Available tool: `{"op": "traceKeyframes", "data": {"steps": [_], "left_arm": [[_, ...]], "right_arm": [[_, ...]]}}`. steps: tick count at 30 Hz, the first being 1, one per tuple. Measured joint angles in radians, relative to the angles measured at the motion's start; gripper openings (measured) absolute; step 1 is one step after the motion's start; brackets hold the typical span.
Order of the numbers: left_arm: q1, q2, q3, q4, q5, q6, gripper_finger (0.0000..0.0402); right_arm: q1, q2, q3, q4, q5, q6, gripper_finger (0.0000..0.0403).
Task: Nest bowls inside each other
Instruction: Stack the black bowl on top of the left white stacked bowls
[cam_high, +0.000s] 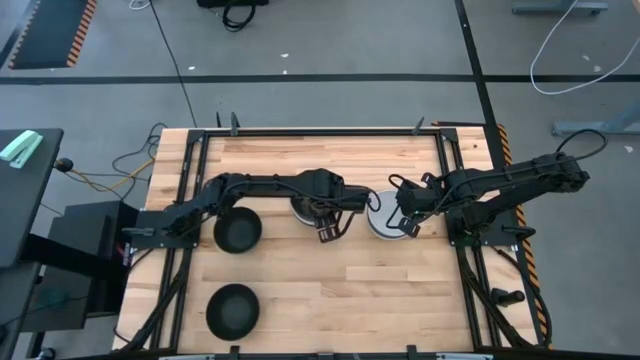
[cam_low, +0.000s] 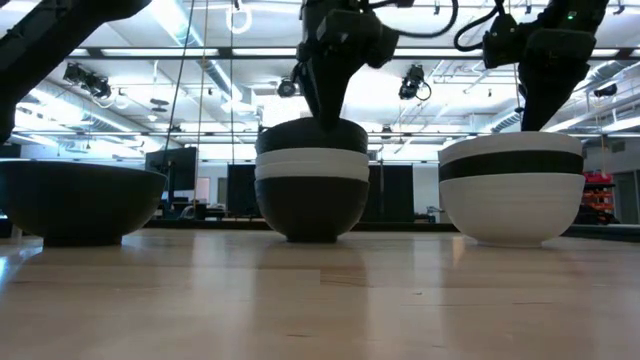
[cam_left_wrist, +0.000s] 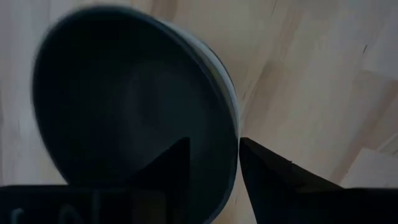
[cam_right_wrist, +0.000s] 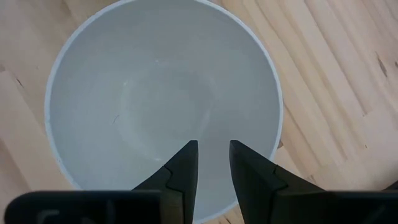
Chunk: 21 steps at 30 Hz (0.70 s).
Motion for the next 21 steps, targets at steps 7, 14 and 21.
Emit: {"op": "traceKeyframes", "data": {"steps": [7,14,21], "left_arm": [[-0.002,-0.002,0.0,-0.022,-0.001,-0.003,0.0125],[-0.014,-0.001,0.0,-0.019,-0.001,0.0,0.0067],[-0.024,0.001,-0.001,-0.016,0.002,0.002,0.0012]], "right_arm": [[0.0,0.0,0.0,0.001,0.008,-0.001,0.01],[0.0,0.0,0.0,0.001,0.009,-0.001,0.01],[0.0,0.0,0.0,0.001,0.009,-0.001,0.01]]}}
